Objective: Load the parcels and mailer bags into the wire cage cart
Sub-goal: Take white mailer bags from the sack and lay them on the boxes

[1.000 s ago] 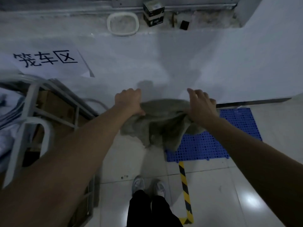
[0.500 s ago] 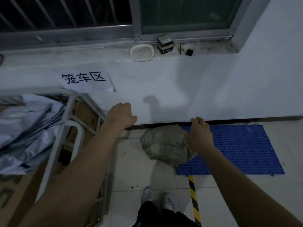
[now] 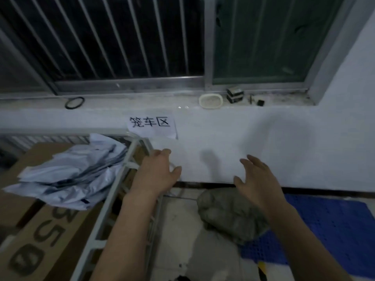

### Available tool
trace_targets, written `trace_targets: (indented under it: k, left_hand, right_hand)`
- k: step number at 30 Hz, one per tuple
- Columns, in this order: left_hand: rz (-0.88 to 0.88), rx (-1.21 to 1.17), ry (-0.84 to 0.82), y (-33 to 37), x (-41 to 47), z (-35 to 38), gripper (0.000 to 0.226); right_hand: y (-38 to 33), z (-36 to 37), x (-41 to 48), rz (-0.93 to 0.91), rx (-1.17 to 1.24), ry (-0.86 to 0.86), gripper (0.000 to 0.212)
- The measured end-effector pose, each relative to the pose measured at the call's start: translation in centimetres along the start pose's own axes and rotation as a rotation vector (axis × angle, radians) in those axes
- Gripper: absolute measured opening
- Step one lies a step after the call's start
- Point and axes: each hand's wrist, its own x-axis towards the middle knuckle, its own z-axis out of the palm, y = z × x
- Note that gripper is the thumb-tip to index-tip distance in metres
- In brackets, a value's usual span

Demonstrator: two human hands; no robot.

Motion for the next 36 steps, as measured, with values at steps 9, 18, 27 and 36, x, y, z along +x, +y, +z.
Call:
trace_targets:
  k: [9,18,27,36]
  left_hand:
    - [0.01,0.014,0.043,-8.5,-2.7,-6.2,0.058]
    - [0.004,-0.024,0.034,-17.0,-6.0,-8.4,0.061]
    - [-0.135,-0.008,-0.001,-22.1,-9.6,-8.1,0.09]
    - [-0.309,0.222,-0.025,-26.7,-12.4,-10.6,0.12]
  right_hand:
    - [-10.5,-0.4,-1.4,-0.045,0.096,0.069,0.07]
    - [-18.8,3.9,-4.6,-0.038,0.211,0.145,0.07]
    - [-23.0,6.7,-6.7,-0.154,0.144,0.058,0.087]
    - [-28.7,9.2,-6.8,-0.302,0.106,-0.017,0.111]
